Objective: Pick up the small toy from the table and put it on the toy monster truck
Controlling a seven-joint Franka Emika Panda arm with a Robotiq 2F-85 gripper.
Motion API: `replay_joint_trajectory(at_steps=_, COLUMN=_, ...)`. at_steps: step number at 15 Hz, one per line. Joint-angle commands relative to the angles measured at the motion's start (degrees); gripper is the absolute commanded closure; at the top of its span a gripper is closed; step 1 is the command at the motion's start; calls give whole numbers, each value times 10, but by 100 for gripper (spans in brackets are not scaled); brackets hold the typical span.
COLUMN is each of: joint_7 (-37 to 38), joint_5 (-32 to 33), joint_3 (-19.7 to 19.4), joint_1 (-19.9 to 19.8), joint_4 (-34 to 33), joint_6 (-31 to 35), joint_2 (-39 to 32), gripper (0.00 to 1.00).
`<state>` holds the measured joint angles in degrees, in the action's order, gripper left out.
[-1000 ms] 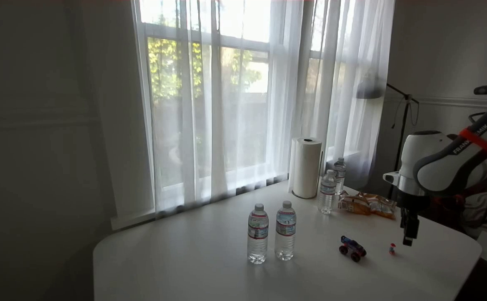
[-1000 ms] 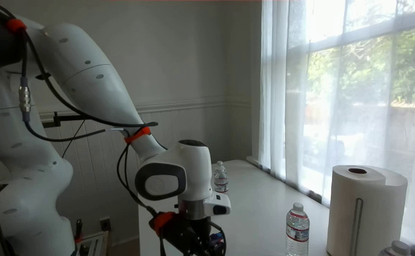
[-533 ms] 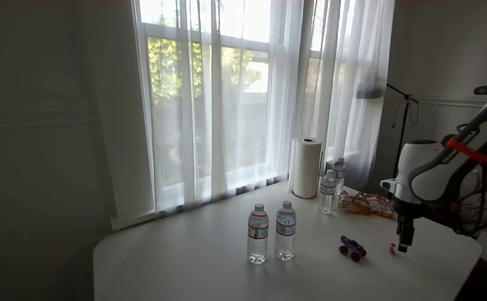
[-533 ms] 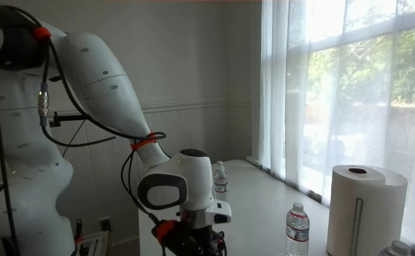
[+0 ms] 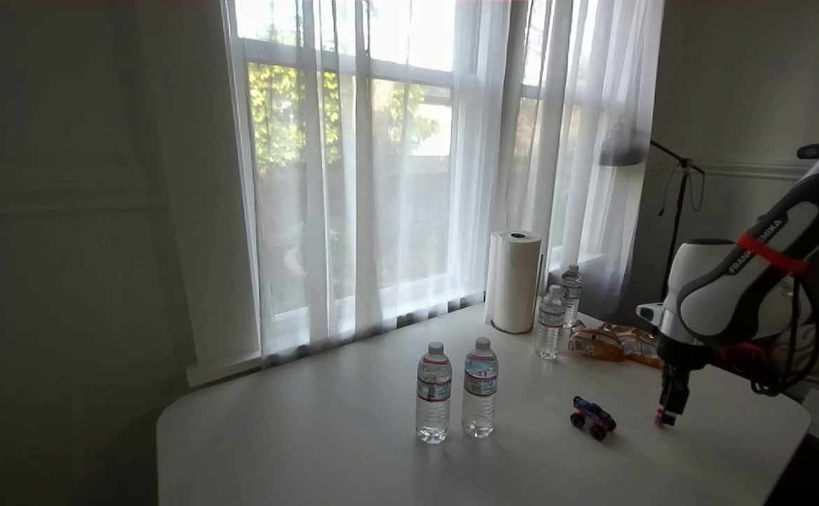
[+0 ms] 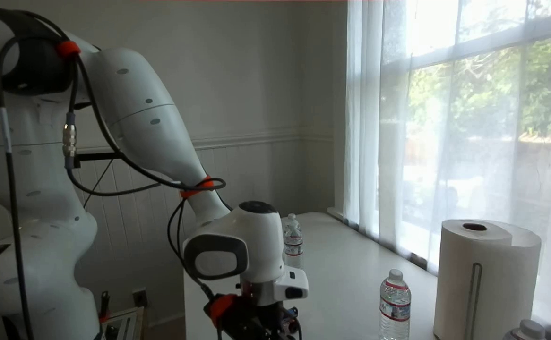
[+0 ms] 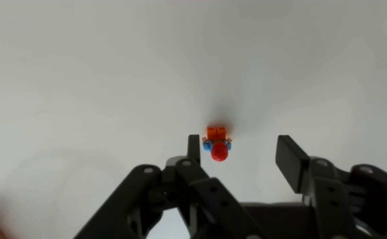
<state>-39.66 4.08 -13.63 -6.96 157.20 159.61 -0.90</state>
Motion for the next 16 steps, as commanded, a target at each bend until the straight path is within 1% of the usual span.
replay_joint_trajectory(at_steps=1, joint_7=-23, joint_5=-13, joint_3=14, joint_1=-18, joint_4=-5, joint_6=19, joint_2=-14, gripper=30)
replay_joint_trajectory(at_steps=2, joint_7=-28, joint_5=-17, joint_3=15, joint_1=-20, joint_4=-7, joint_6=21, joint_2=-16, gripper=26)
replay_joint_trajectory(at_steps=3, joint_7=-31, joint_5=-19, joint_3=16, joint_1=-21, joint_4=-8, joint_6=23, joint_2=-18, gripper=29)
replay_joint_trajectory(at_steps=4, joint_7=-34, joint_5=-21, joint_3=17, joint_1=-22, joint_4=-9, joint_6=24, joint_2=-19, gripper=29)
replay_joint_trajectory(at_steps=6, joint_7=-41, joint_5=-26, joint_3=20, joint_1=-25, joint_4=-11, joint_6=27, joint_2=-24, gripper=35)
replay_joint_trajectory(at_steps=7, joint_7=-44, joint_5=-28, joint_3=22, joint_1=-26, joint_4=-13, joint_6=29, joint_2=-25, gripper=36)
replay_joint_trajectory(at_steps=8, joint_7=-47, joint_5=-31, joint_3=24, joint_1=-28, joint_4=-14, joint_6=30, joint_2=-27, gripper=41)
replay_joint_trajectory(at_steps=9, joint_7=-49, joint_5=-32, joint_3=26, joint_1=-29, joint_4=-15, joint_6=31, joint_2=-29, gripper=42)
replay_joint_trajectory(at_steps=10, joint_7=-51, joint_5=-35, joint_3=28, joint_1=-30, joint_4=-17, joint_6=32, joint_2=-31, gripper=51)
replay_joint_trajectory(at_steps=11, joint_7=-53, joint_5=-37, joint_3=30, joint_1=-31, joint_4=-18, joint_6=33, joint_2=-33, gripper=51)
replay_joint_trajectory(at_steps=12, joint_7=-56, joint_5=-39, joint_3=32, joint_1=-32, joint_4=-19, joint_6=33, joint_2=-34, gripper=55)
replay_joint_trajectory(at_steps=13, joint_7=-59, joint_5=-40, joint_3=34, joint_1=-33, joint_4=-21, joint_6=33, joint_2=-36, gripper=68)
replay_joint_trajectory(at_steps=14, joint_7=-61, joint_5=-40, joint_3=35, joint_1=-35, joint_4=-23, joint_6=33, joint_2=-38, gripper=78)
replay_joint_trajectory(at_steps=15, joint_7=-61, joint_5=-40, joint_3=36, joint_1=-36, joint_4=-24, joint_6=32, joint_2=-39, gripper=81)
replay_joint_trajectory(at_steps=16, joint_7=-61, joint_5=-39, joint_3=37, joint_1=-37, joint_4=-26, joint_6=31, joint_2=-41, gripper=89)
